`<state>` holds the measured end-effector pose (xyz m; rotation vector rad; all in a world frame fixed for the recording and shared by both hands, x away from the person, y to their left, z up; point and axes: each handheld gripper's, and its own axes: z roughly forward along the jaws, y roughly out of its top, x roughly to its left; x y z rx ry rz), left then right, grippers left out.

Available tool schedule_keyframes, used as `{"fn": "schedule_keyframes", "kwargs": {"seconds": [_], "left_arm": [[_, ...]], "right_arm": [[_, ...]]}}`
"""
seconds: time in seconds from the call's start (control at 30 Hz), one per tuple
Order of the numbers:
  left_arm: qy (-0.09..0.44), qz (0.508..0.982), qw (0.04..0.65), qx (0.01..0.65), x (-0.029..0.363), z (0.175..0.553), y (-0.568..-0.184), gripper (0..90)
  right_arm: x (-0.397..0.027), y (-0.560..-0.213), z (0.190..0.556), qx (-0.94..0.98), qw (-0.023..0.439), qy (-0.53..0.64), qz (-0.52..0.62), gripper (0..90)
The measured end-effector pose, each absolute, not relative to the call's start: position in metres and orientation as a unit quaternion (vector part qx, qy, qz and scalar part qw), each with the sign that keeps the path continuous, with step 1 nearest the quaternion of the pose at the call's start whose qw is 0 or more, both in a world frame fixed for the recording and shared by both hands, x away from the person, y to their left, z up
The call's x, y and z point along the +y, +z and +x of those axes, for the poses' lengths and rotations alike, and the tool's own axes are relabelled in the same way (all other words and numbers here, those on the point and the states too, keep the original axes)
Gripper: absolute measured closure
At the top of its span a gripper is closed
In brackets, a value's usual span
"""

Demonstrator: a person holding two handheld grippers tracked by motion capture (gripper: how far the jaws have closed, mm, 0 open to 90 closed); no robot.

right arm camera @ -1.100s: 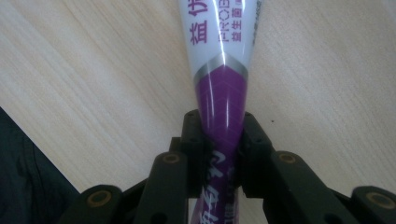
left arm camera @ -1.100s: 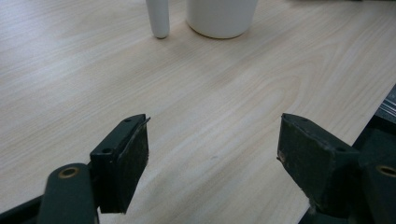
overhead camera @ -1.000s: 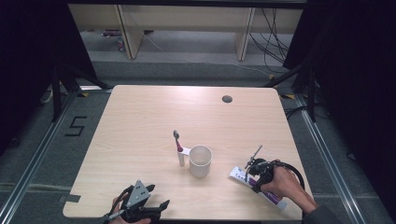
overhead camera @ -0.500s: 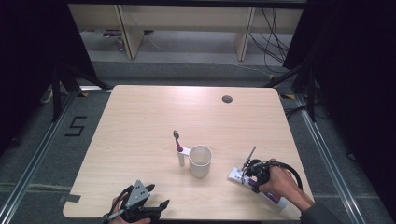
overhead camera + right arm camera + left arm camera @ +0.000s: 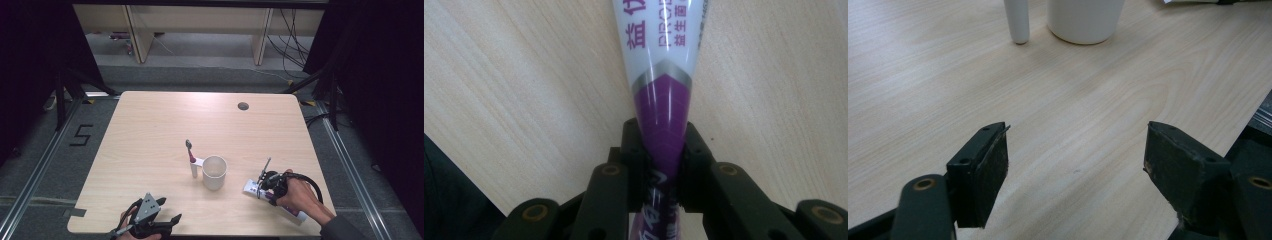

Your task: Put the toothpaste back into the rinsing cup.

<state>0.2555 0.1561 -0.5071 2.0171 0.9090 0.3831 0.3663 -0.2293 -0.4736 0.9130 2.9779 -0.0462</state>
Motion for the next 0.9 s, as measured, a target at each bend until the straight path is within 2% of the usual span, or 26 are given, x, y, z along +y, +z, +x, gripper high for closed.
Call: {"fn": "schedule_keyframes", "kwargs": {"seconds": [0.33, 0.9], "left_arm": [[0.153, 0.804, 0.439, 0.371, 0.155, 0.256, -0.507, 25.5], [0.156, 0.804, 0.438, 0.371, 0.157, 0.257, -0.507, 25.4]], "right_arm": [[-0.238, -0.463, 0.369, 0.955, 0.020, 0.020, 0.295, 77.7], [-0.259, -0.410, 0.385, 0.915, 0.085, 0.200, 0.339, 77.7]]}}
